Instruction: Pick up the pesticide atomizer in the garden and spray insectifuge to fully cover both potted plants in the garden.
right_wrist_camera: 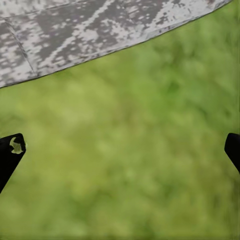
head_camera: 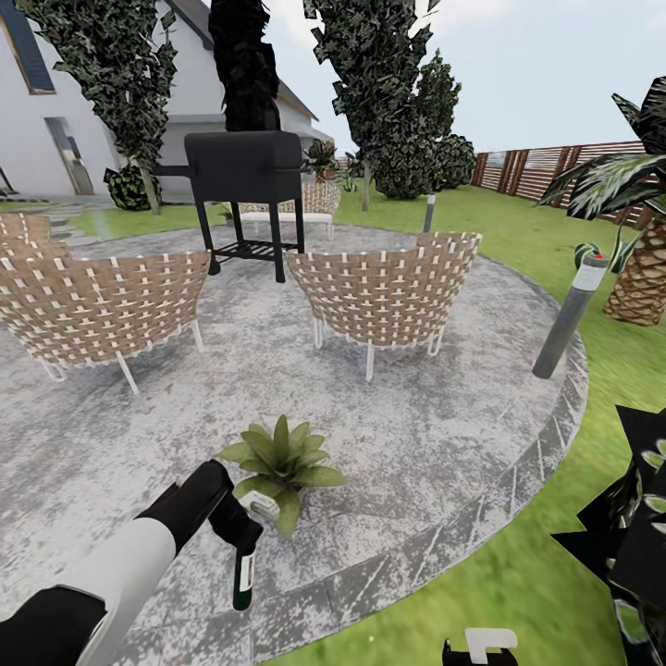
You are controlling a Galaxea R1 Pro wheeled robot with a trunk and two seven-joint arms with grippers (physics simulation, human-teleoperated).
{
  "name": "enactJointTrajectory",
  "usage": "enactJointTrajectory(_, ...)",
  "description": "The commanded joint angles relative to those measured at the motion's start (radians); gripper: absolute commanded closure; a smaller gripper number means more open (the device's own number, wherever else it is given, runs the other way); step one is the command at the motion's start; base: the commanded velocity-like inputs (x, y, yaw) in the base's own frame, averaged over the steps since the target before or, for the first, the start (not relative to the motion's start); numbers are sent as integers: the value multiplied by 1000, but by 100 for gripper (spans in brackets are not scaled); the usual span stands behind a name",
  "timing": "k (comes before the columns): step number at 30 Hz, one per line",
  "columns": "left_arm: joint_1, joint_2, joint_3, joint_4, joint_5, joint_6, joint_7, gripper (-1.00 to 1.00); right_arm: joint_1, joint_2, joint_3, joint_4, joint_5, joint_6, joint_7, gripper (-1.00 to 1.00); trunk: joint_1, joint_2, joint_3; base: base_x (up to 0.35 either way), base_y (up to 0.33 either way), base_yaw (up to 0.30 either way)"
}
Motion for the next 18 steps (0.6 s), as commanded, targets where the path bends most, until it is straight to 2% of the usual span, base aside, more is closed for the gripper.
enactJointTrajectory(1,0,1,-3,-2,-9,1,-10,100,0,0,7,1,6,2,-10,-100,0,0,-1,0,0,0)
enactJointTrajectory(7,-18,-10,-5,-4,-10,6,-11,100,-1,0,8,1,7,2,-10,-100,0,0,-1,0,0,0)
enactJointTrajectory(9,-29,-20,-6,-8,-10,43,-11,100,-1,0,9,1,7,2,-10,-100,0,0,-1,0,0,0)
enactJointTrajectory(12,-64,-31,-6,-23,-8,93,-10,100,-1,2,9,1,6,1,-11,-100,0,0,-1,0,0,0)
enactJointTrajectory(13,-103,-41,-6,-26,-9,106,-11,100,-1,5,8,1,5,1,-11,-100,0,0,-1,0,0,0)
enactJointTrajectory(15,-130,-38,-7,-24,-9,112,-12,100,0,2,7,2,4,1,-12,-100,0,0,-1,0,0,0)
enactJointTrajectory(18,-124,-28,-9,-15,-10,108,-12,100,0,2,7,3,4,2,-13,-100,0,0,-1,0,0,0)
